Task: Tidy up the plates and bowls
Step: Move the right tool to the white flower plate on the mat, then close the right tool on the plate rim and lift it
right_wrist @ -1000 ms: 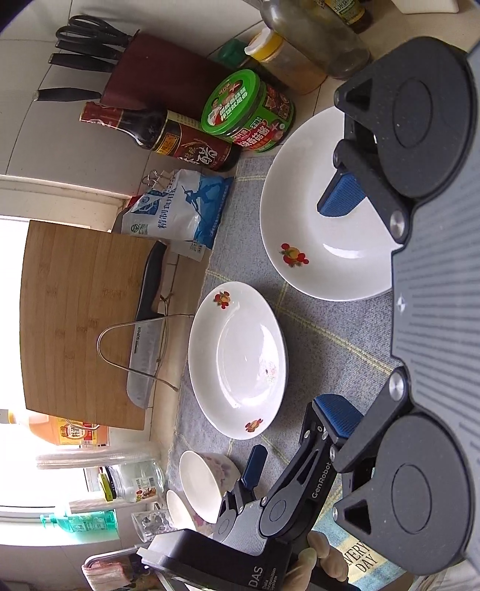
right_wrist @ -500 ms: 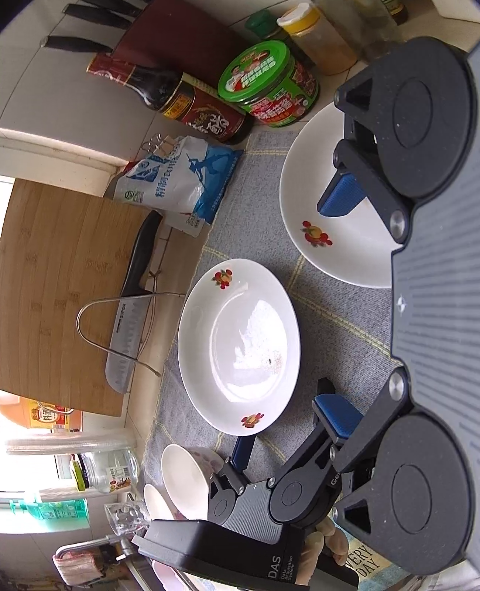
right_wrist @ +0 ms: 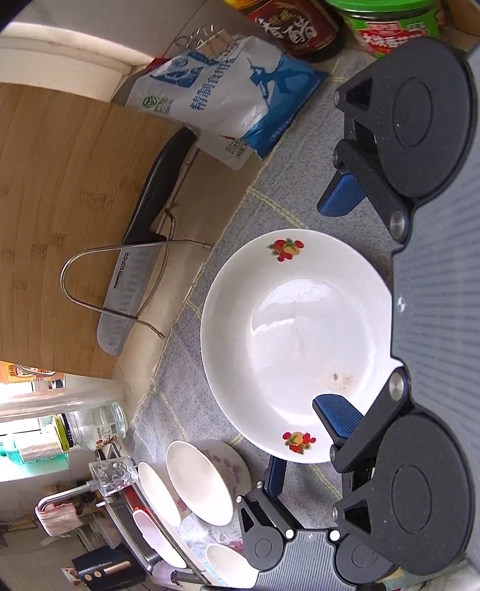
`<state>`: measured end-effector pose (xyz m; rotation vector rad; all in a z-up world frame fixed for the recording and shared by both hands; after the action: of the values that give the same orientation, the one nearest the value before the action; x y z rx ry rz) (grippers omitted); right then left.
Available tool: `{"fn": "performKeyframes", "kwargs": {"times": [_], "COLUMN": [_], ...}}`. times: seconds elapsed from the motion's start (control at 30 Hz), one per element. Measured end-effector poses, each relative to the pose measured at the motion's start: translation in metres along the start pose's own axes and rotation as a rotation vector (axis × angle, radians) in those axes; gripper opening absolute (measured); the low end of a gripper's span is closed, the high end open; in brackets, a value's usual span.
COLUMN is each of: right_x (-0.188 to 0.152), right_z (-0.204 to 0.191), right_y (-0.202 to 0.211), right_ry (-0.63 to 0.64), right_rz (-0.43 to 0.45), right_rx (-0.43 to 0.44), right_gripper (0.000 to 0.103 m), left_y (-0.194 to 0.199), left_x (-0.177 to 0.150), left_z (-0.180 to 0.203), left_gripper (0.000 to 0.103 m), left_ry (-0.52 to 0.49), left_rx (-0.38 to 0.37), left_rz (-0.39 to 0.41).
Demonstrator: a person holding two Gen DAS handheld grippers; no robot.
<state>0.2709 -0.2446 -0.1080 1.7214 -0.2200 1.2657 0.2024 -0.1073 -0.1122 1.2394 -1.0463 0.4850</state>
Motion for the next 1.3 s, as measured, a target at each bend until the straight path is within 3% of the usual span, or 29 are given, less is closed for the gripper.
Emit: {"fn": "performKeyframes", "kwargs": {"times": [0.4,0.6,0.73,1.3], "right_x": [0.019,0.021,0.023,0.025], "right_z": [0.026,0.034,0.033,0.03], "right_y": [-0.057,-0.074,-0.081,-0.09], "right_ry": [-0.026,-0.065,-0.071,-0.054], "right_rz": [-0.084,-0.119,-0.135,-0.164], "right_rx": [0.161,0.209,0.241,0.267], "right_gripper": [0.103,0.09,0.088,0.091], "left_y": [0.0,0.0,-0.001,-0.009], "left_x": [0.002,0.003,0.003,0.011], "left_z": [-0.001,0.001,0.002,-0.001], "left_gripper": [0.1,0.099,0.099,0.099], "left_ry": [-0.012,-0.019,-0.031,-0.035], "left_rx": [0.004,-0.008,-0.016,-0.051], "left_rz": [0.019,0.022,0.022,-0.026]}}
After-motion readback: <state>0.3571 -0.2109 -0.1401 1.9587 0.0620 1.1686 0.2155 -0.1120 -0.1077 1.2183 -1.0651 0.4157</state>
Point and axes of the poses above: each gripper's, at about its wrist camera, not at the fingertips, and y roughly against the way its jaws point, z to its right, x to its top, the point moved 4 cm from there along -y, roughly the way its jaws point, and after that the axes turned 15 degrees about z, right-handed, at the moved point
